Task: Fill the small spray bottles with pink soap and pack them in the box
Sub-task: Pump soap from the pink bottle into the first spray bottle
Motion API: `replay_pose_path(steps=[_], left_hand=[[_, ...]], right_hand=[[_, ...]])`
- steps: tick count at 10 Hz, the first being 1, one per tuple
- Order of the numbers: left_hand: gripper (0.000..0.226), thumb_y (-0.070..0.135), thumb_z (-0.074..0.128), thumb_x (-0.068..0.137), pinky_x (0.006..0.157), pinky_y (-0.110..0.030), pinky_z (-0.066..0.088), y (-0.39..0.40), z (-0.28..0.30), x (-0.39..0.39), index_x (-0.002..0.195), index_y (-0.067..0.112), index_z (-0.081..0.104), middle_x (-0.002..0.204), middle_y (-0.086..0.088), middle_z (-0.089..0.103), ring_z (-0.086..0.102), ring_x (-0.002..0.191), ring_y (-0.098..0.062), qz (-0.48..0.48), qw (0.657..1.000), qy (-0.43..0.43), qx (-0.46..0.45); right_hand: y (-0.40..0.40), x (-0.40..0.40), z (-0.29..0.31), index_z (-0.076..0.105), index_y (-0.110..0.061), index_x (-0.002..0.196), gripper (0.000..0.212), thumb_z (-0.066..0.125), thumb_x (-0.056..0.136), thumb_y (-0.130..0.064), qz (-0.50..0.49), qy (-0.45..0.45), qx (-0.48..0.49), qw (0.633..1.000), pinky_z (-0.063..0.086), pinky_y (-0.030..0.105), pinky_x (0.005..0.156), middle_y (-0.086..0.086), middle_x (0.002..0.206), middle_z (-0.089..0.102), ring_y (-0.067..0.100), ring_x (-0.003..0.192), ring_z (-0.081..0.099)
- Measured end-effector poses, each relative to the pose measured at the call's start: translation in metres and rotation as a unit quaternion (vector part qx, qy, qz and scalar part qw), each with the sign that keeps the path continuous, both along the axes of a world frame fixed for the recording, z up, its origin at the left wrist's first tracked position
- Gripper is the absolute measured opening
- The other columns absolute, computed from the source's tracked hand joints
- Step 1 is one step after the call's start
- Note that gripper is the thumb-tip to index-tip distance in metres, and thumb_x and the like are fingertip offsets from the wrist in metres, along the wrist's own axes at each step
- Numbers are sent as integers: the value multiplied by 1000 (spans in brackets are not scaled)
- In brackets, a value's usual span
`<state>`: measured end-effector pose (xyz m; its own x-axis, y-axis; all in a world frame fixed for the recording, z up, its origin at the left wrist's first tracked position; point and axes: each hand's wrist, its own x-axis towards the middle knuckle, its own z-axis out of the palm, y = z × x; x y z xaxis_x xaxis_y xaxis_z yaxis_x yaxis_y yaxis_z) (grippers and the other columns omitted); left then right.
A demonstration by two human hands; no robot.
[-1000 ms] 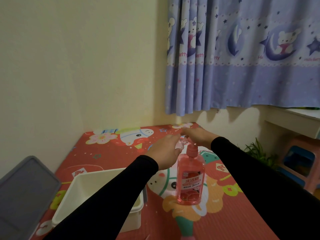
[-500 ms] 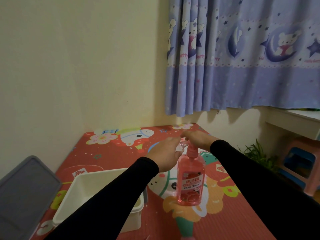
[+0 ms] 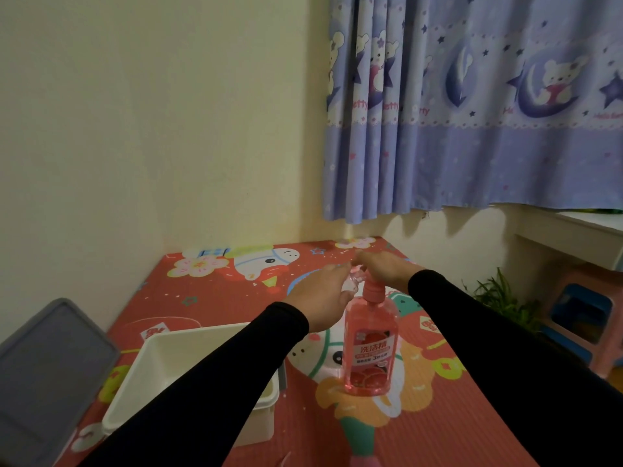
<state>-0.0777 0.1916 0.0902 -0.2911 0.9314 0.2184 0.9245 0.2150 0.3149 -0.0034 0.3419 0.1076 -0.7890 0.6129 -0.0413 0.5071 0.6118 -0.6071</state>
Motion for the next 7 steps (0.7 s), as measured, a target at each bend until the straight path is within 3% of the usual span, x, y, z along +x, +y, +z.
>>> replay_pose_path(steps=[1, 2, 3, 4, 5, 7], left_hand=[[57, 27, 45, 101, 106, -36, 37, 0, 8, -1, 152, 23, 21, 147, -7, 40, 42, 132, -25, -8, 1000, -4, 20], [55, 27, 45, 101, 105, -36, 37, 1, 7, -2, 151, 23, 23, 146, -8, 42, 42, 131, -26, -12, 1000, 0, 23], [54, 28, 43, 102, 107, -38, 36, 1, -3, -1, 151, 20, 23, 149, -8, 39, 40, 133, -26, -6, 1000, 8, 7], [55, 30, 42, 102, 111, -38, 32, 0, -6, -1, 152, 19, 20, 153, -6, 34, 35, 138, -24, 1, 1000, 13, -5], [56, 30, 42, 102, 111, -38, 32, 2, -1, -2, 152, 18, 21, 153, -6, 33, 35, 138, -24, 0, 1000, 15, -11], [47, 29, 43, 102, 100, -33, 36, 3, 9, -2, 145, 14, 32, 145, -8, 42, 44, 129, -26, 1, 1000, 12, 8]], right_hand=[[11, -3, 0, 67, -25, 101, 37, 39, 92, -48, -13, 78, -54, 995, 42, 30, 76, 0, 108, 65, 15, 89, 58], [13, -4, -4, 69, -24, 94, 34, 44, 90, -47, -19, 80, -42, 996, 39, 30, 69, 1, 97, 61, 16, 80, 52], [2, -1, -8, 63, -8, 119, 36, 41, 98, -27, -31, 55, -43, 997, 38, 33, 87, 5, 110, 60, 19, 95, 52], [0, -1, -11, 57, -7, 128, 38, 35, 102, -23, -27, 38, -28, 999, 37, 37, 98, 19, 132, 55, 31, 116, 52], [-2, 2, -4, 51, -5, 133, 41, 30, 104, -27, -18, 17, -12, 1000, 34, 39, 104, 20, 141, 48, 33, 126, 47], [1, 2, 5, 49, -2, 133, 44, 33, 104, -30, -41, 66, -46, 996, 37, 46, 108, 22, 136, 51, 37, 126, 48]])
